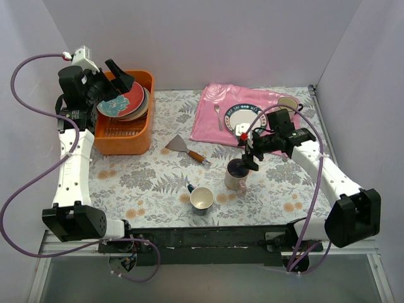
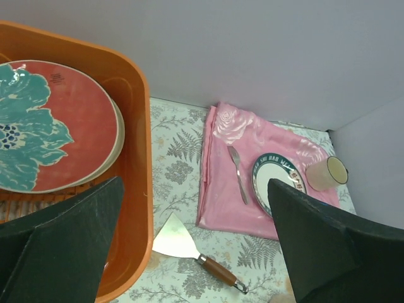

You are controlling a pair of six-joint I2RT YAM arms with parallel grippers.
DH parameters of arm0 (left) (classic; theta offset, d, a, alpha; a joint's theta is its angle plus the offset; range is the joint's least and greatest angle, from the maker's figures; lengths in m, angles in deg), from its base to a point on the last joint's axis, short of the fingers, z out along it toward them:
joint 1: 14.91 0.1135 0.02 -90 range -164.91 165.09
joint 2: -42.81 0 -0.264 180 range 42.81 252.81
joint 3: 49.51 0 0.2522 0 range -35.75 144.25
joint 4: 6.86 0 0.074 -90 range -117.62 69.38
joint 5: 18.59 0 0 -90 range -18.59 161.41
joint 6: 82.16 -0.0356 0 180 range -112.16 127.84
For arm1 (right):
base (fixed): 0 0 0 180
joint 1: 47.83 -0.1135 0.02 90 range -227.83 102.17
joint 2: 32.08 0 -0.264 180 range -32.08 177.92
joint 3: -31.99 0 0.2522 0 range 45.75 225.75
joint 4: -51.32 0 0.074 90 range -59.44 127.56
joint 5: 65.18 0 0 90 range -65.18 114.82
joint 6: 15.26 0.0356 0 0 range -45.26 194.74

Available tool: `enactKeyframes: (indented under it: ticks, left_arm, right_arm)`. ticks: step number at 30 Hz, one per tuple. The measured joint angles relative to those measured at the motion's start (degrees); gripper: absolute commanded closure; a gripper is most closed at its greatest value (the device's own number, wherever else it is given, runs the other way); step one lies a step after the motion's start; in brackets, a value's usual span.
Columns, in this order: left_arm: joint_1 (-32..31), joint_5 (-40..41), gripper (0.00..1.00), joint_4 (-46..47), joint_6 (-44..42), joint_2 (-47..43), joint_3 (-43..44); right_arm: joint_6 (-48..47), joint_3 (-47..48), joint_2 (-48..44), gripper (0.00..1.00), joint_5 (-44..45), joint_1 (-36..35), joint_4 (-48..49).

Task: Place the mixed dishes into the plastic bin
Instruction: Pick up the cup at the center of the board.

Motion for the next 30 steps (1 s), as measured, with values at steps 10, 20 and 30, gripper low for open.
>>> enactKeyframes:
  ticks: [10,20,30]
  left_arm:
    - [0.33,-2.56,0.02,0.87,-1.33,-2.95,-6.23]
    - [0.28,-15.74,0.02,7.56,4.68,-5.25,-14.71]
    - [-1.14,-21.27,0.02,10.56,9.49,-5.86,-20.17]
  right_arm:
    - [-6.69,3.54,6.78,0.22,10.19,-5.25,-3.32]
    - [-9.6,3.56,9.09,0.5,15.1,-7.67,-3.8]
    - [-10.67,3.56,12.04,0.77,17.59,-8.79,-3.8]
